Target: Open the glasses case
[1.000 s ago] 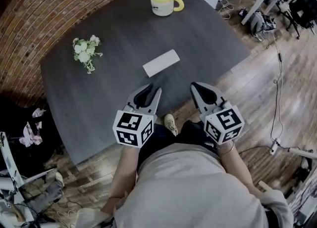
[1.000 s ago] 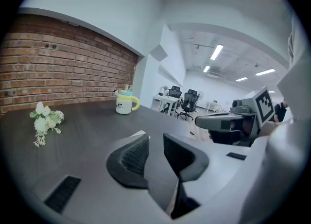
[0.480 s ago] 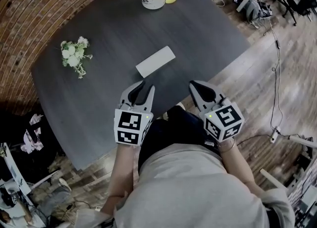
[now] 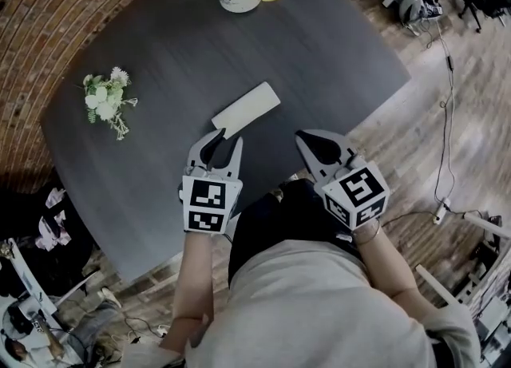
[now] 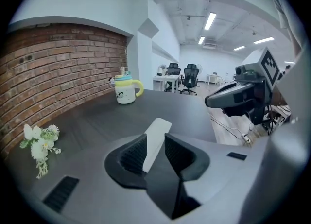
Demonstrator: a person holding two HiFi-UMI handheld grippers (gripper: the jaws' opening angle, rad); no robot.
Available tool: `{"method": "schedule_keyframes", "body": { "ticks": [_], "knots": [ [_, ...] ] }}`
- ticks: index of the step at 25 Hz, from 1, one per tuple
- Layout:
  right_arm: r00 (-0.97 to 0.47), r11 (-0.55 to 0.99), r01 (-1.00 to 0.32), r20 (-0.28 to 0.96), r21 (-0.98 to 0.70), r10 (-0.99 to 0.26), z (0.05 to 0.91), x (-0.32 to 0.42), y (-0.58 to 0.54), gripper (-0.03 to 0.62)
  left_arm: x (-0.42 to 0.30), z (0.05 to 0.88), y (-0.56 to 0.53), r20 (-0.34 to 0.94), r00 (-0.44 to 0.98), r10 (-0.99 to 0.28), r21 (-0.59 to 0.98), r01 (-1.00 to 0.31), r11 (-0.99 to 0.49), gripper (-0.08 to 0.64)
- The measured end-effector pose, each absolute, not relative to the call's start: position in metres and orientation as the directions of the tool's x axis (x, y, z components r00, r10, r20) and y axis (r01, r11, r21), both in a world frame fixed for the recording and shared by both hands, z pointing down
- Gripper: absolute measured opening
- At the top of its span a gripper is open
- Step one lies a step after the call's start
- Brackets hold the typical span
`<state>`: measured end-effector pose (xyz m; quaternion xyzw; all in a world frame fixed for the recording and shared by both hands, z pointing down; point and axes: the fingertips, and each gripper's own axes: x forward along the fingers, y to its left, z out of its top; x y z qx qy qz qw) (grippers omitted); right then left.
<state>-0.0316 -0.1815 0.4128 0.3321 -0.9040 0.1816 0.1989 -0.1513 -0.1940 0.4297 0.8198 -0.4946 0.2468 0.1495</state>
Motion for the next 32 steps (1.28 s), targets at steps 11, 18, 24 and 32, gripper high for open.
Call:
{"method": "schedule_keyframes", "body": {
  "ticks": [11,18,24,32],
  "knots": [
    [-0.732,0.746,-0.623,0.511,-0.234,-0.451,0.443,-0.048,-0.206,0.005,-0.143,0.465,-0.221,0.632,0.383,-0.673,-0.105,-0.819,-0.565,0.214],
    [-0.731,0.742,-0.619,0.535,-0.258,-0.423,0.465,-0.051,-0.211,0.005,-0.145,0.483,-0.23,0.662,0.371,-0.651,-0.171,-0.771,-0.614,0.252],
    [-0.738,0.72,-0.619,0.547,-0.314,-0.395,0.482,-0.054,-0.21,0.005,-0.149,0.501,-0.232,0.7,0.363,-0.615,-0.182,-0.742,-0.645,0.264],
    [-0.736,0.708,-0.624,0.553,-0.33,-0.391,0.496,-0.054,-0.209,0.005,-0.148,0.512,-0.236,0.718,0.357,-0.597,-0.184,-0.73,-0.658,0.264]
  ]
}}
